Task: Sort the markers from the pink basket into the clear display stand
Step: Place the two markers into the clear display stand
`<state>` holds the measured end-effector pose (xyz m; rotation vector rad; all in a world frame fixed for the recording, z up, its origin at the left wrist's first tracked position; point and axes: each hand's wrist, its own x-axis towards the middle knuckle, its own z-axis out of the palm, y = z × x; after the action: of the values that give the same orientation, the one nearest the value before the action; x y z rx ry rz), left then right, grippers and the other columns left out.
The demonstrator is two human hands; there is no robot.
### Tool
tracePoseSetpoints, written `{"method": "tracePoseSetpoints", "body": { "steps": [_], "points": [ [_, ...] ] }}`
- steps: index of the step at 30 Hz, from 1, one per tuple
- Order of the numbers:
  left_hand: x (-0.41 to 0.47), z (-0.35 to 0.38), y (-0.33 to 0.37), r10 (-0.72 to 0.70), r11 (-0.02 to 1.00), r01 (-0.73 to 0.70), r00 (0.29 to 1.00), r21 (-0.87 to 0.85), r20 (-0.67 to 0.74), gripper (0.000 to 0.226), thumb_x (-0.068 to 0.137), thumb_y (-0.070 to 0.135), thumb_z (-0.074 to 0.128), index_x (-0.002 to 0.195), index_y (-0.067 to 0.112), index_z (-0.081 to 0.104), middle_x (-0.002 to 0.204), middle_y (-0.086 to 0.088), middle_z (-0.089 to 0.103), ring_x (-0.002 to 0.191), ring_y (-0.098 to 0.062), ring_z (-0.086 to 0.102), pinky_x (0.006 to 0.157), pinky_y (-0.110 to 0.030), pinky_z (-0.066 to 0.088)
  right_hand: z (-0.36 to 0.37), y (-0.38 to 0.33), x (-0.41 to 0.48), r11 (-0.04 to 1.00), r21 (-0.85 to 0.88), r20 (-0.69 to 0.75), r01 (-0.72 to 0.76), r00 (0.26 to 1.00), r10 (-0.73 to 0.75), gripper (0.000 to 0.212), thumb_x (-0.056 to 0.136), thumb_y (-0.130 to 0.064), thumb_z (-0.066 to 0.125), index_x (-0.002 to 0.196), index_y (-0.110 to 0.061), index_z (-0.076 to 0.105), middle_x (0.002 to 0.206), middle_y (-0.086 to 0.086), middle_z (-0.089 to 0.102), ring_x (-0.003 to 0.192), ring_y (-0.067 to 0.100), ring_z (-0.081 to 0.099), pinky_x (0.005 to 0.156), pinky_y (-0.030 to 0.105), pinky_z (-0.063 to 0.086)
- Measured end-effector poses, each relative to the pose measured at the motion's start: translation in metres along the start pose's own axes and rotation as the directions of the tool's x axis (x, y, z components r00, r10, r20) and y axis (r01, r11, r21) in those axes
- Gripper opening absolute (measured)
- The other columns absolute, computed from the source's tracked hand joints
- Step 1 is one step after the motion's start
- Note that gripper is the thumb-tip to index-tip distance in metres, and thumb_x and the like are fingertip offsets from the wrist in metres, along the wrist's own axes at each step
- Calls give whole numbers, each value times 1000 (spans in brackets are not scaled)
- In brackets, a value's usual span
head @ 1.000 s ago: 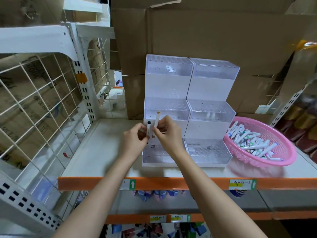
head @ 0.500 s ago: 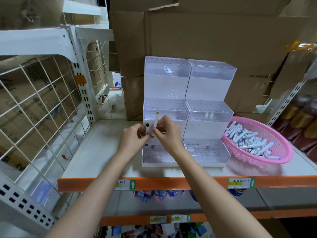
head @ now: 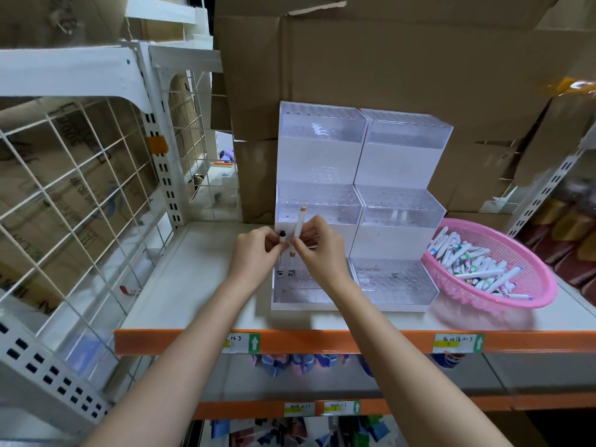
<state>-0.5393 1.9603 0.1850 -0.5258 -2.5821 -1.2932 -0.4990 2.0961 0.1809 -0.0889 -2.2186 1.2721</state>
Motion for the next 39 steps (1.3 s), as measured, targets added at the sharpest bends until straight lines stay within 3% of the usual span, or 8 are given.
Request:
{"method": "tracePoseSetpoints", "body": {
  "steps": [4,8,15,21,23,28,34,39],
  "points": [
    [-4,0,-3,35,999,-35,999,13,8,15,81,24,74,85,12,67,76,1,67,71,-11,59,62,-16,37,-1,-4,1,998,-64,16,-3,1000,4,18,82,-9,73,80,-5,56,75,4,68,64,8,65,58,20,53],
    [-6,-2,-4,69,998,-69,997,-14,-30,14,80,21,75,86,11,67,77,0,69,73,-13,63,69,-24,48,0,-7,3,991,-124,-9,-49,999,48,19,80,-12,74,75,-8,57,72,2,68,65,11,66,57,21,50],
    [-5,-6,-2,286,958,-285,955,19,-83,19,78,4,71,93,14,66,82,3,66,72,-9,61,67,-20,49,5,-3,-3,977,-191,16,-89,995,94,26,81,-11,71,69,-23,51,68,-4,62,65,13,60,53,10,37],
    [-7,-5,-7,321,946,-316,945,74,-66,21,80,3,68,95,17,65,82,6,63,69,-8,58,64,-20,47,5,-4,-1,974,-213,63,-74,994,89,19,82,-9,69,76,-18,54,70,-6,60,69,15,62,63,25,49],
    [-7,-6,-7,349,934,-342,935,104,-58,20,81,4,68,96,17,65,84,5,63,72,-10,59,64,-26,50,6,-4,-1,971,-231,73,-65,994,85,17,82,-9,69,77,-17,55,71,-6,61,70,15,63,64,28,50],
    [-8,-12,-3,462,854,-431,886,291,-44,18,79,9,71,95,16,67,91,2,65,83,-21,64,62,-29,49,8,-1,2,961,-268,100,-65,991,94,6,82,-15,66,82,-15,60,76,-2,67,72,17,65,67,39,55],
    [-6,-14,-1,469,845,-425,880,325,-69,12,78,15,72,89,19,68,88,6,65,82,-19,63,65,-30,49,4,-4,-2,921,-387,222,-42,965,138,20,77,-9,61,70,-26,53,73,-7,62,79,20,65,67,36,54],
    [-3,-13,-1,461,842,-416,886,342,-57,8,80,18,70,88,19,68,88,6,65,83,-20,63,65,-31,50,7,0,-5,928,-369,215,-46,967,133,15,78,-8,61,75,-23,59,76,-4,66,77,19,64,67,38,54]
  ]
}}
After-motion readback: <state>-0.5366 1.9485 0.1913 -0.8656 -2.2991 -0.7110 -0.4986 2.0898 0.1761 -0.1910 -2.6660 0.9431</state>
